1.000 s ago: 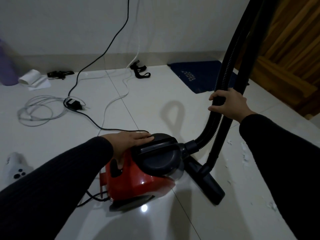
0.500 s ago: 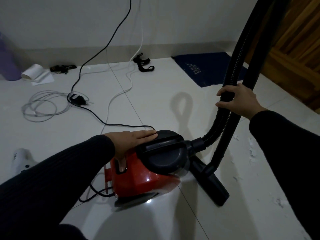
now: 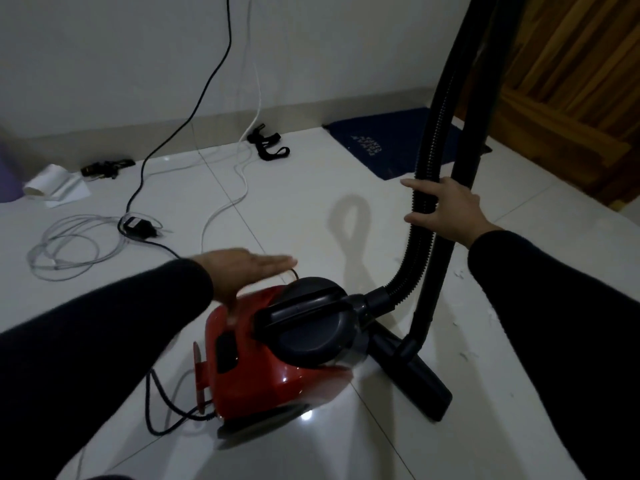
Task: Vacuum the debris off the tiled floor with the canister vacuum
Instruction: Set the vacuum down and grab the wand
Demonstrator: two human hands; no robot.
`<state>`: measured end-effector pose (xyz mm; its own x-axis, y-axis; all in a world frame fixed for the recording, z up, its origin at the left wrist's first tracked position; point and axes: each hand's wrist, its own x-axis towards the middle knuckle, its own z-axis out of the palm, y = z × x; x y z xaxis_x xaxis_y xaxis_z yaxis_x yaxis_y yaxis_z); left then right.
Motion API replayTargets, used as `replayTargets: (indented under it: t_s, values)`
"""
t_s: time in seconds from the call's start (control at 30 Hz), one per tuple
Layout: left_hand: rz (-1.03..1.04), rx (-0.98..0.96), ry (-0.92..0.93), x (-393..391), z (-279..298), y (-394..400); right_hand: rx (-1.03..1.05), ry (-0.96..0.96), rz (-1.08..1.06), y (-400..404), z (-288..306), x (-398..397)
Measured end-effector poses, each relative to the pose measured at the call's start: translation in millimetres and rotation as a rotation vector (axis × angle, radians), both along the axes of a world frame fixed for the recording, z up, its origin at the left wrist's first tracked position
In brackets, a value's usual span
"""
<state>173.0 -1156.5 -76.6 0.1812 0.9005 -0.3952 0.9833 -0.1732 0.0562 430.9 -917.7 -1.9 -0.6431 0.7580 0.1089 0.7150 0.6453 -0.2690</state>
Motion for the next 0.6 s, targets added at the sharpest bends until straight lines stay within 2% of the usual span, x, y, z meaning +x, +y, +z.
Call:
replayTargets:
  t_s: [0.1, 0.2, 0.27, 0.33, 0.47, 0.6]
  values:
    - [0.016, 0.225, 0.04, 3, 57, 47, -0.022, 0.0, -0.008, -2, -4, 3]
    - [-0.134, 0.556, 0.133, 28, 119, 115, -0.042, 0.016, -0.016, -5, -8, 9]
    - [-0.199, 0.707, 0.215, 55, 157, 160, -0.054, 0.031, -0.021, -6, -12, 14]
    - [-0.248, 0.754, 0.346, 81, 186, 198, -0.069, 0.046, -0.029, -7, -14, 19]
    - [-0.26, 0.648, 0.622, 109, 203, 243, -0.075, 0.107, -0.017, -9, -18, 29]
    - [-0.284, 0.672, 0.724, 116, 205, 261, -0.087, 0.187, -0.023, -12, -19, 38]
